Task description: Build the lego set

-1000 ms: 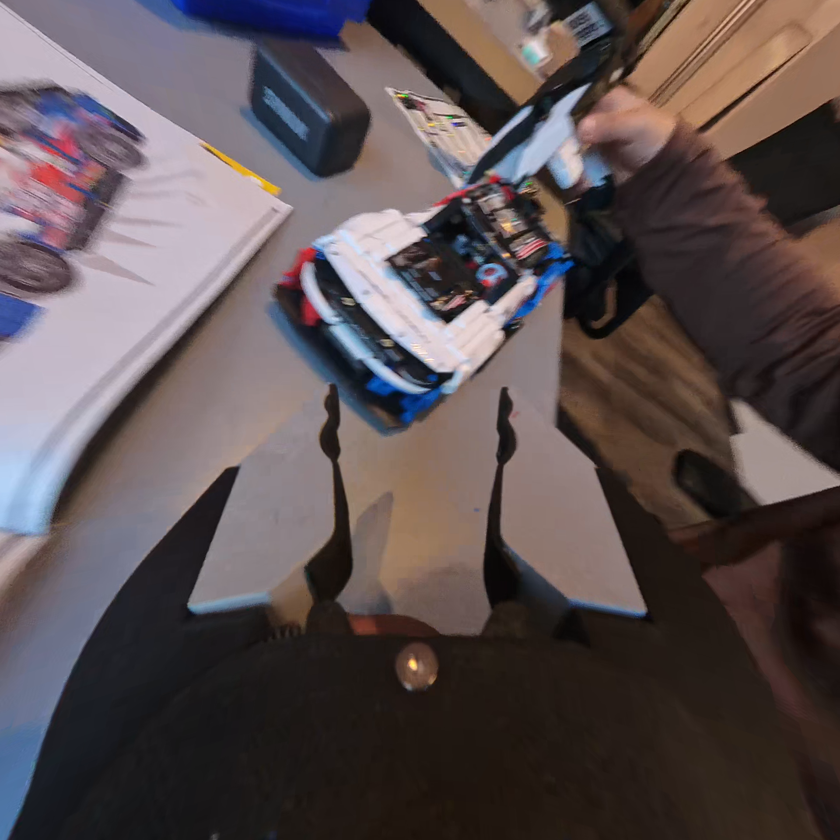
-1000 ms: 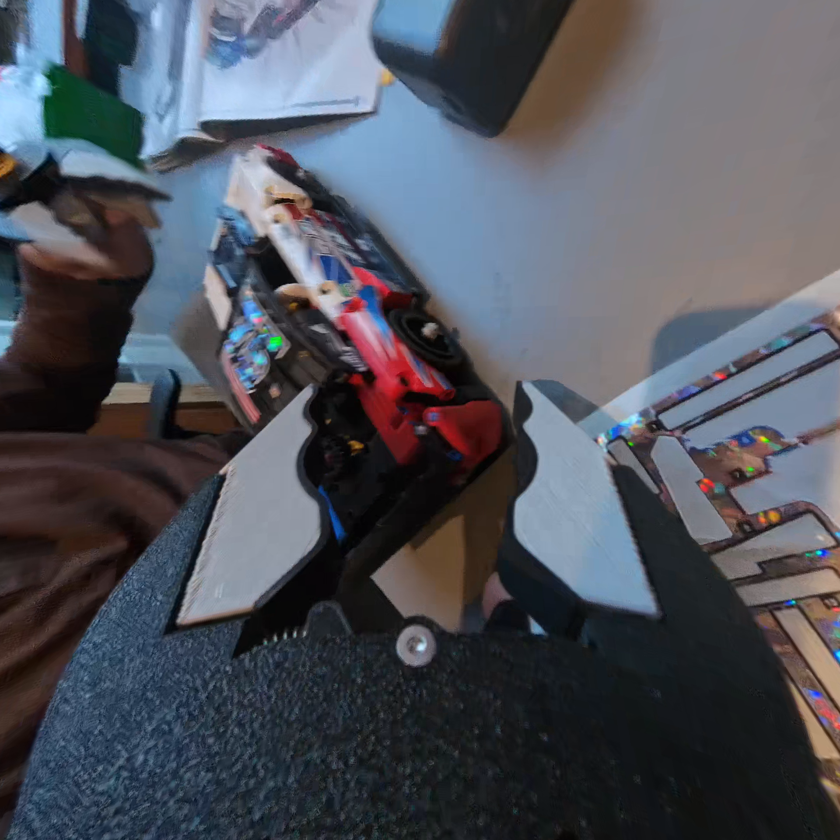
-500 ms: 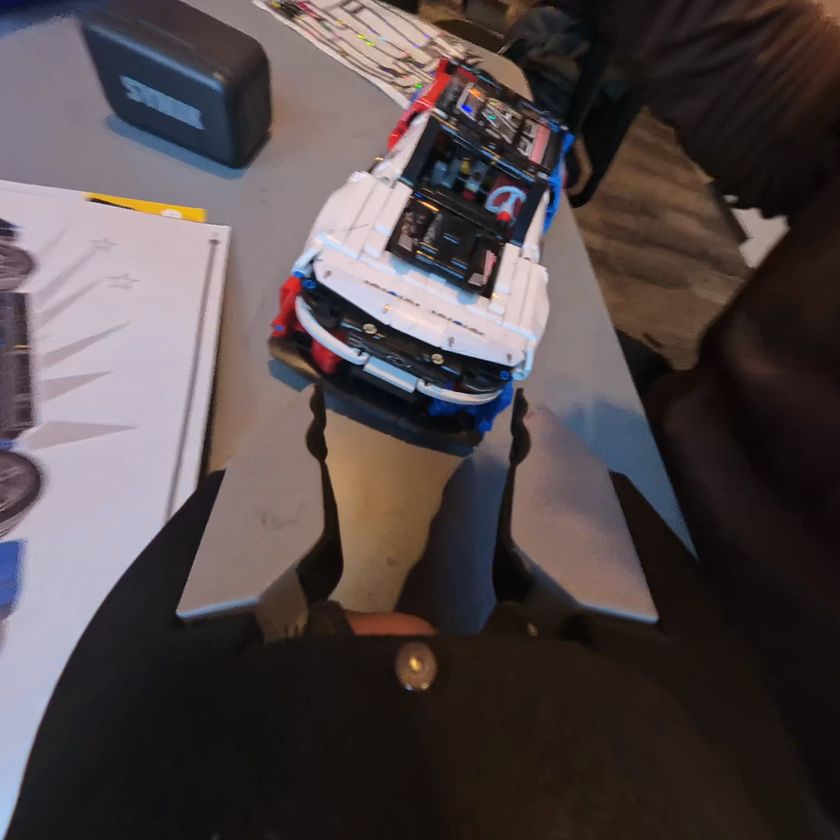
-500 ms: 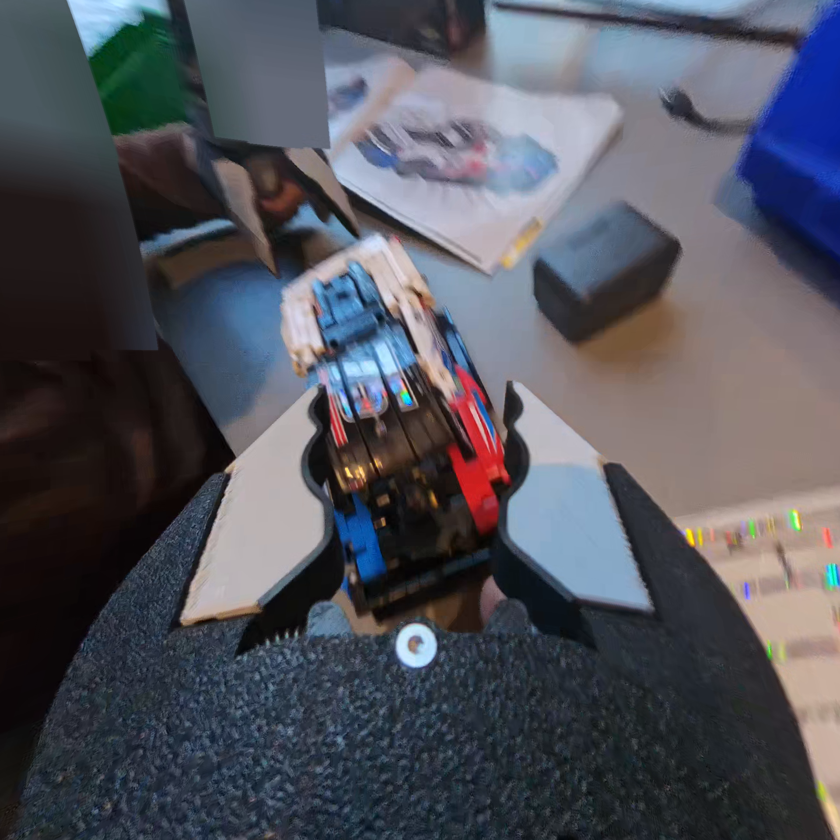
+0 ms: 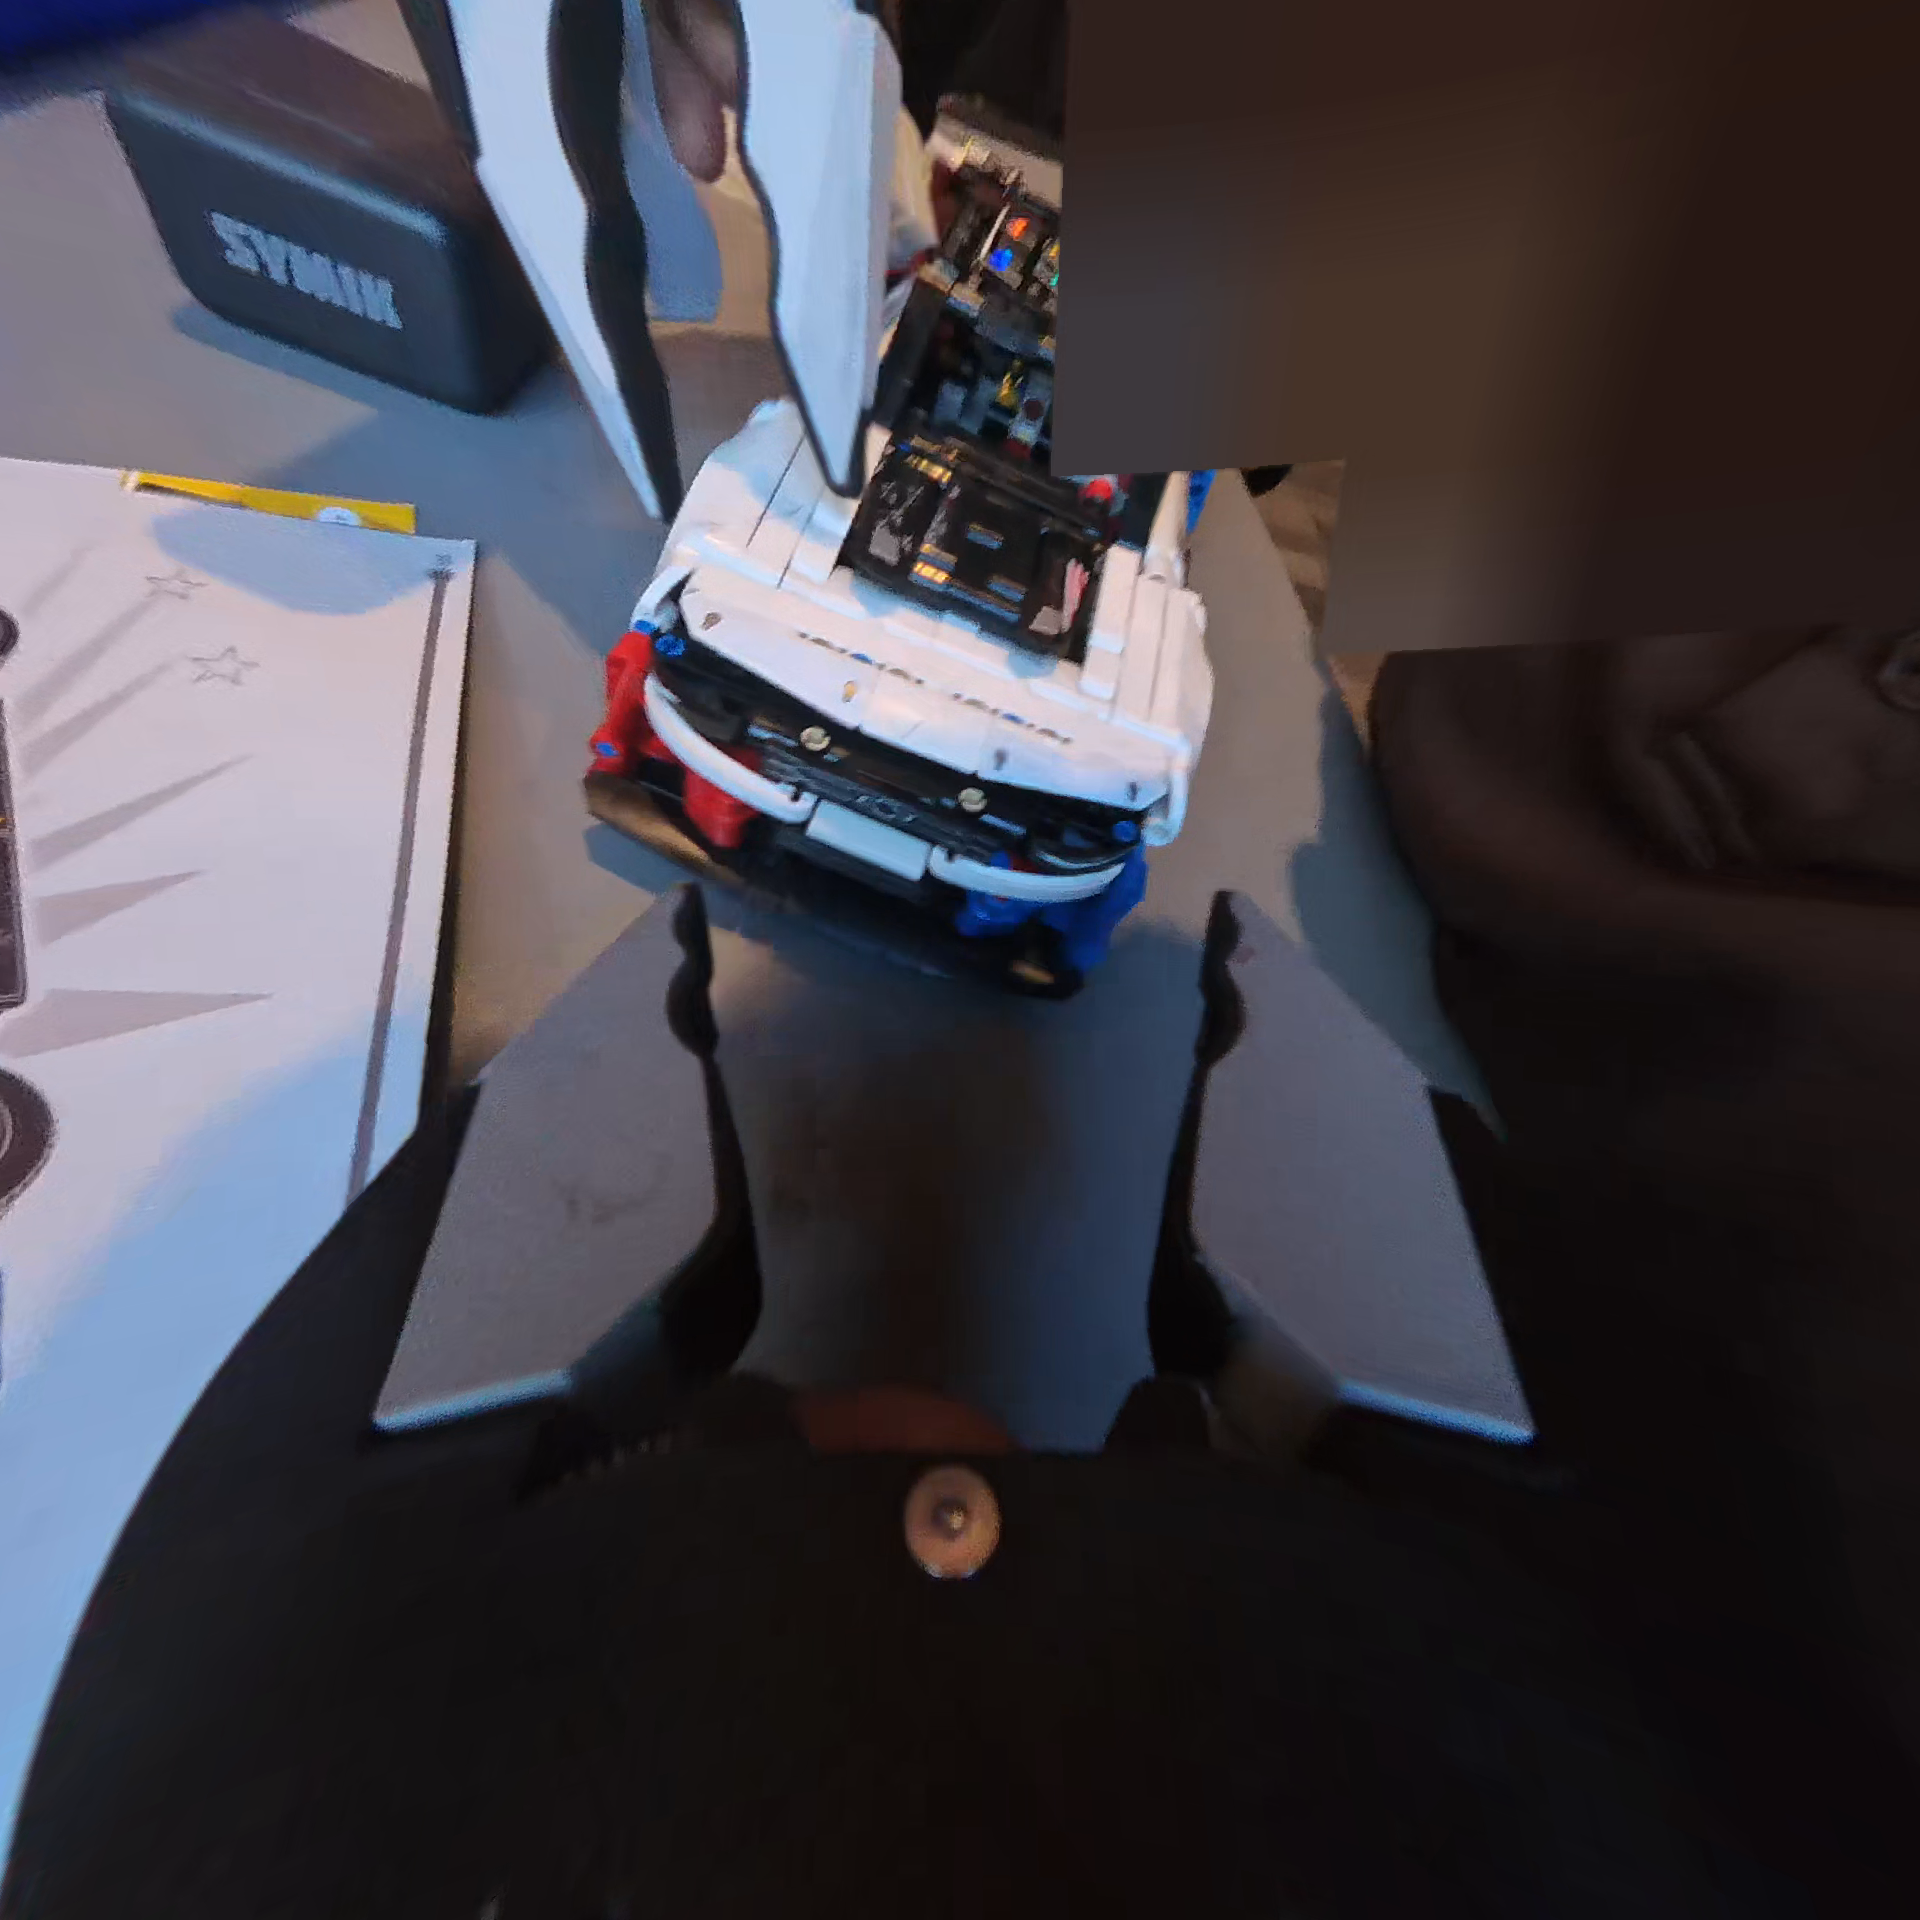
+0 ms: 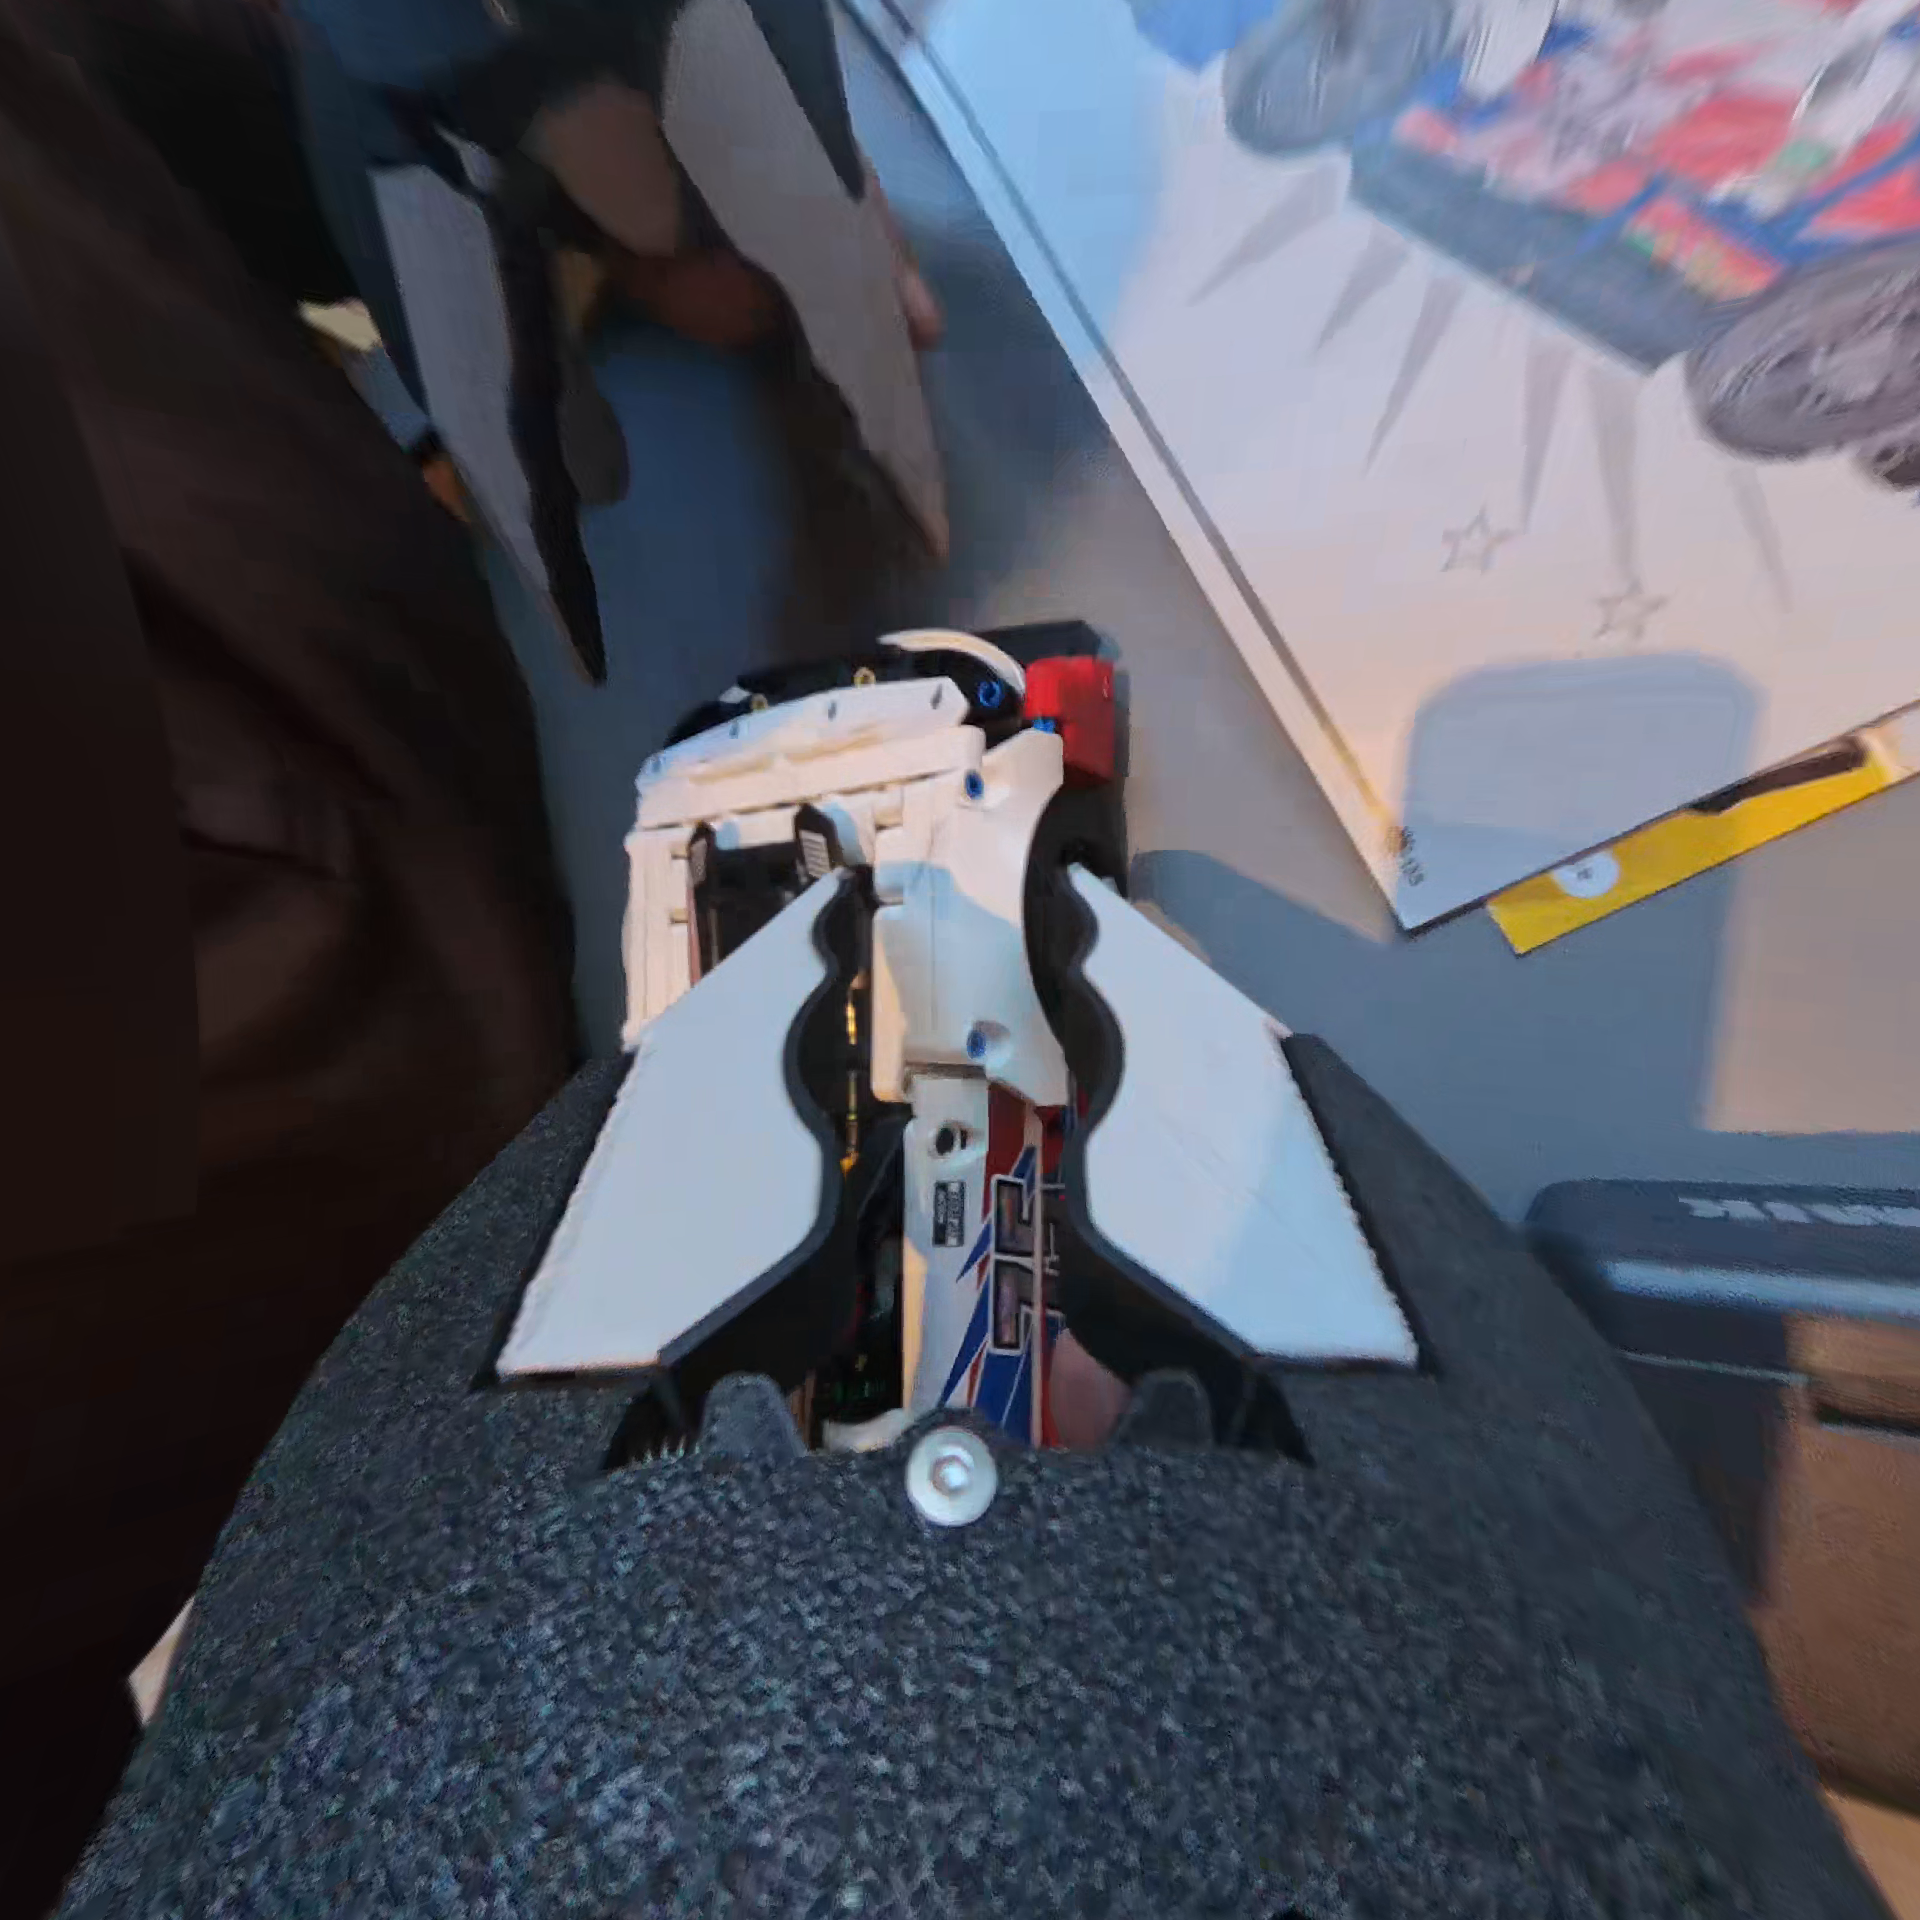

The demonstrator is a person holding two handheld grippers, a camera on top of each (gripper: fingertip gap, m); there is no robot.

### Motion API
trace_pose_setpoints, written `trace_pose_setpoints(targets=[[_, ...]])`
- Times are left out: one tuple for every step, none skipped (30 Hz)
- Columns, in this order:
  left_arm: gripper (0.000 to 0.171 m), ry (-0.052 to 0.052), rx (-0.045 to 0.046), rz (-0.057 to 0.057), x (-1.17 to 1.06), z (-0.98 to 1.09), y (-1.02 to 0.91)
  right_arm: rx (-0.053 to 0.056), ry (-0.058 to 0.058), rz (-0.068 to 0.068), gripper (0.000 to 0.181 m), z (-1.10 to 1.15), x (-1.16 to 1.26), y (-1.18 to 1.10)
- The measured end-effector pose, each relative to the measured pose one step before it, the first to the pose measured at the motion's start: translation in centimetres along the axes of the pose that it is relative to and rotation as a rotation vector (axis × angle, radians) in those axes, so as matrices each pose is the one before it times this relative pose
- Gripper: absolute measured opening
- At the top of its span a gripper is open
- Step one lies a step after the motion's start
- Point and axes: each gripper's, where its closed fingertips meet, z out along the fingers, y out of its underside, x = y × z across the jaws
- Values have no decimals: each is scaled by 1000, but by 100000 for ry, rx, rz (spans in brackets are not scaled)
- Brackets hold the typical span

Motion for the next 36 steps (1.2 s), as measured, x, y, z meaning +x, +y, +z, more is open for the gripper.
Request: trace_pose_setpoints(targets=[[95, -757, -2285, -1112, -249, 211, 289, -1983, 67, 1436, 32, 382, 369, 326], [94, 1389, -1807, -558, 144, 177, 230, -723, -1084, 1652, 34, 280, 228, 181], [91, 760, -535, 911, 186, 65, 73, 968, -4372, 2074, 33, 162, -260, -98], [87, -141, 202, 1726, 164, 3, -32, 1507, -3025, 504, 33, 181, -127, -199], [84, 127, -202, 2107, 244, 36, 34, 1287, -2072, -452, 33, 211, -33, -191], [83, -701, -578, 2124, 145, 68, 86, 1153, -2201, 359, 33, 131, -49, -256], [83, -1369, -709, 1880, 47, 73, 100, 982, -1977, 909, 35, 97, -88, -272], [81, -472, -498, 1736, 149, 73, 72, 1397, -1705, -309, 36, 78, -206, -347], [80, -91, -478, 981, 154, 77, 56, 1230, -419, -830, 36, 35, -147, -282], [81, -822, -840, 164, 21, 78, 122, -439, 2109, -56, 38, -75, 111, -60], [81, -1056, -729, 420, -16, 50, 130, -1053, 5893, -240, 43, -383, 439, 42], [80, -1863, 120, 413, -137, -49, 24, 1202, 7017, -825, 44, -785, 317, -176], [77, -2088, 1055, 430, -175, -152, -87, 3714, 6031, -568, 43, -1131, -77, -411], [71, -2276, 932, 1157, -139, -180, -49, 4174, 6445, -462, 45, -1292, -307, -317], [67, -2410, 304, 1591, -101, -182, 56, 4027, 6625, -1816, 47, -1247, -639, -98], [55, -737, 205, 1732, 224, -201, 101, 4000, 5301, -2778, 48, -1078, -1163, 85], [48, 527, 254, 1944, 499, -184, 106, 3460, 4470, -2730, 48, -820, -1535, 318], [48, -852, 219, 1974, 335, -154, 82, 2207, 5164, -2440, 48, -534, -1558, 594], [48, -3496, 190, 1495, -26, -144, 65, 919, 6451, -2678, 48, -315, -1413, 844], [47, -2089, -80, 1494, 194, -166, 126, 285, 7459, -3316, 49, -211, -1274, 951], [46, -122, -268, 1145, 510, -146, 144, 809, 7815, -3500, 48, -165, -1163, 824], [46, -558, -527, 917, 412, -86, 158, 1332, 7750, -2609, 45, -146, -1017, 638], [45, -2126, -706, 1053, 140, -44, 137, 1036, 6263, -1709, 39, -76, -1041, 541], [39, -2389, -467, 1722, 91, -35, 82, 290, 3759, -1190, 35, 54, -1179, 547], [33, -1760, 39, 2531, 218, -21, -44, -30, 2460, -716, 33, 234, -1152, 495], [29, -1842, 619, 2812, 282, 6, -172, -427, 2066, -1103, 34, 404, -1051, 428], [23, -1535, 1106, 3085, 388, 24, -281, -1133, 2702, -2652, 35, 491, -873, 368], [17, -1408, 1081, 3343, 435, 80, -307, -1162, 4454, -4638, 35, 514, -590, 179], [16, -2072, 180, 2853, 289, 149, -199, -718, 5529, -6241, 34, 497, -397, -81], [15, -2586, -523, 1842, 102, 197, -111, -907, 6937, -6593, 31, 495, -108, -164], [14, -2279, -813, 742, 8, 207, -48, -1827, 6724, -6685, 29, 519, -58, -140], [16, -2441, -1165, -407, -151, 203, 21, -1416, 7303, -6811, 28, 484, 114, -237], [17, -2752, -591, -1038, -295, 158, -37, 123, 7932, -6147, 23, 425, 291, -411], [18, -2309, 108, -979, -293, 120, -111, 658, 5221, -5374, 20, 409, 23, -484], [18, -2026, 285, -1172, -295, 80, -120, -28, 3452, -4368, 20, 439, -35, -401], [16, 1, 82, -992, -26, 85, -77, -386, 2178, -3026, 20, 465, -14, -305]])
